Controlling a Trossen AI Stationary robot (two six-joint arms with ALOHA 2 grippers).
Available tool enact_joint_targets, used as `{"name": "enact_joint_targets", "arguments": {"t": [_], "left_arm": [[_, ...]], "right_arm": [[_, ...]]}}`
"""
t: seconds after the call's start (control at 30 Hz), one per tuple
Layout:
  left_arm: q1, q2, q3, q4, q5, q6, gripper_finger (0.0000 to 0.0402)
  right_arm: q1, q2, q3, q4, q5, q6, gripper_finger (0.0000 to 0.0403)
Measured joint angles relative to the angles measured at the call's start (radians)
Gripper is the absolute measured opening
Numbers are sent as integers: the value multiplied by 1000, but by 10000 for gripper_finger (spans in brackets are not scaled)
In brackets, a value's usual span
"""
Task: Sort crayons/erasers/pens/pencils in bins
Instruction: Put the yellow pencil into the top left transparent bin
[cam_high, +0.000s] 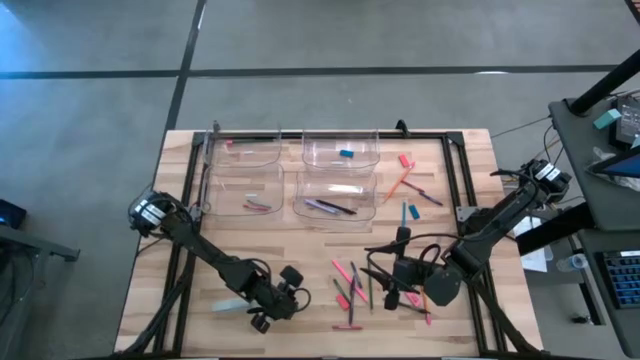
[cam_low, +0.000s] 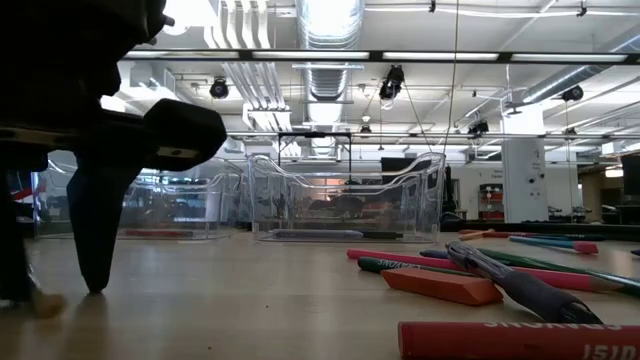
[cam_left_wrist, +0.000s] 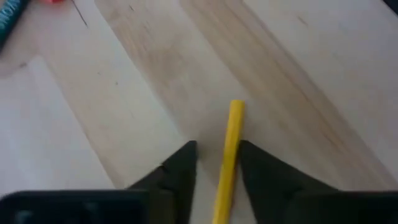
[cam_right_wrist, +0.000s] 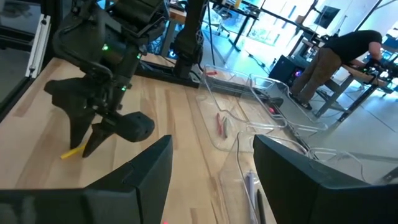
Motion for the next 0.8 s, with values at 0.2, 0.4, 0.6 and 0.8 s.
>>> {"name": "enact_joint_targets", "arguments": {"t": [0.2,0.4,0.6,0.8], "left_arm": [[10,4,-8,-4,-7,18,12],[29,-95,-10,-34,-18,61,6],[64,-291,-15,-127,-99,69,3],[101,-462,-21,-216,-194,62,2]], "right_arm": [[-1,0,-2,0,0,0,214],[-10,0,-6,0,0,0,214],[-16,0,-11,0,0,0,214],[-19,0,-13,0,0,0,214]]}}
